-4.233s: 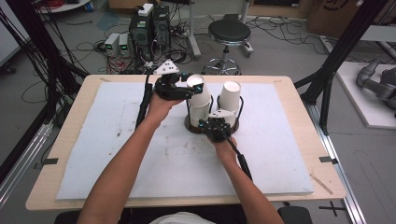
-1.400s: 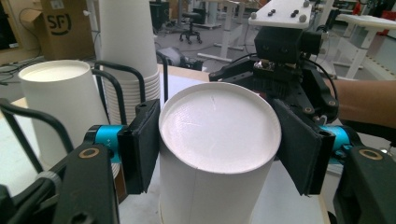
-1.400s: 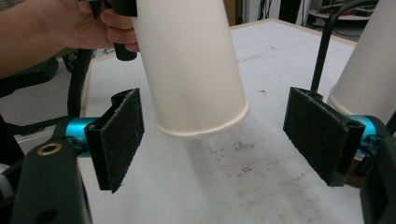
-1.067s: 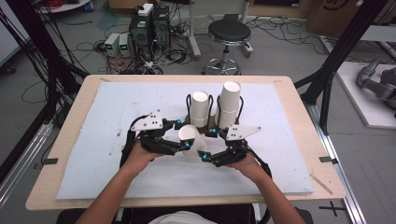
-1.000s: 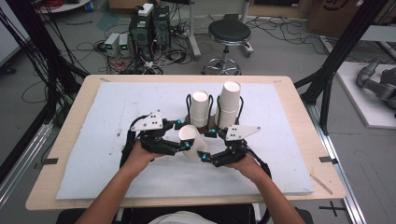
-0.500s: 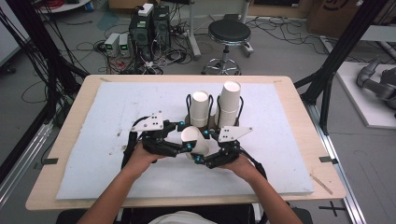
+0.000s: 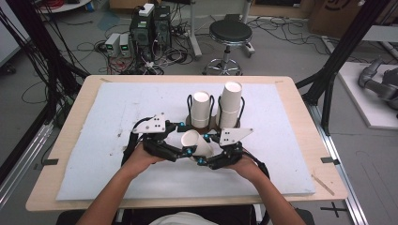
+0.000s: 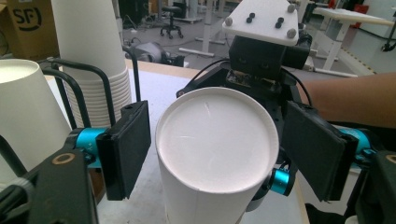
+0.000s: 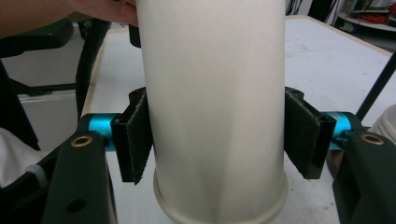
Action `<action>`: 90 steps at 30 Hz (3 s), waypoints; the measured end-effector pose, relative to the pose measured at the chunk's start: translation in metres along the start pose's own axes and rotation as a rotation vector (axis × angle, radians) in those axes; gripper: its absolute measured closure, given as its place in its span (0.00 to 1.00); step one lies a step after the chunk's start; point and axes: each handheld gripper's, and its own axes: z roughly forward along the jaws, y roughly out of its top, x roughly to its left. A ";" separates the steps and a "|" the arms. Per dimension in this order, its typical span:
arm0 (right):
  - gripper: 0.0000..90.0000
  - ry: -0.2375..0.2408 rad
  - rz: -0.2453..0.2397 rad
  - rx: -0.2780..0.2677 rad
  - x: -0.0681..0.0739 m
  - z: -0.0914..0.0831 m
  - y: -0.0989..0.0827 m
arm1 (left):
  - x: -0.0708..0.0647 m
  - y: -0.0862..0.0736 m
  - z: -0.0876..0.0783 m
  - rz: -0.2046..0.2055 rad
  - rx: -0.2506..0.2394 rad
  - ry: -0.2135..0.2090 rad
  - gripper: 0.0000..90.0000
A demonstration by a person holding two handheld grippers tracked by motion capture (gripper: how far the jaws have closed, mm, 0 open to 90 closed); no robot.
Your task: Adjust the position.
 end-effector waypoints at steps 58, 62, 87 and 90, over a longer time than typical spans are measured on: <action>0.32 0.025 0.011 -0.022 -0.003 -0.017 0.007 | 0.008 -0.008 0.001 -0.100 -0.067 -0.085 0.38; 0.34 0.020 0.008 -0.019 -0.004 -0.018 0.007 | 0.008 -0.008 0.001 -0.080 -0.051 -0.052 0.34; 0.21 0.038 0.075 -0.070 -0.005 -0.024 0.008 | 0.011 -0.005 -0.007 -0.094 -0.135 -0.109 0.39; 0.21 0.049 0.090 -0.081 -0.005 -0.021 0.006 | 0.010 -0.005 -0.006 -0.089 -0.130 -0.124 0.39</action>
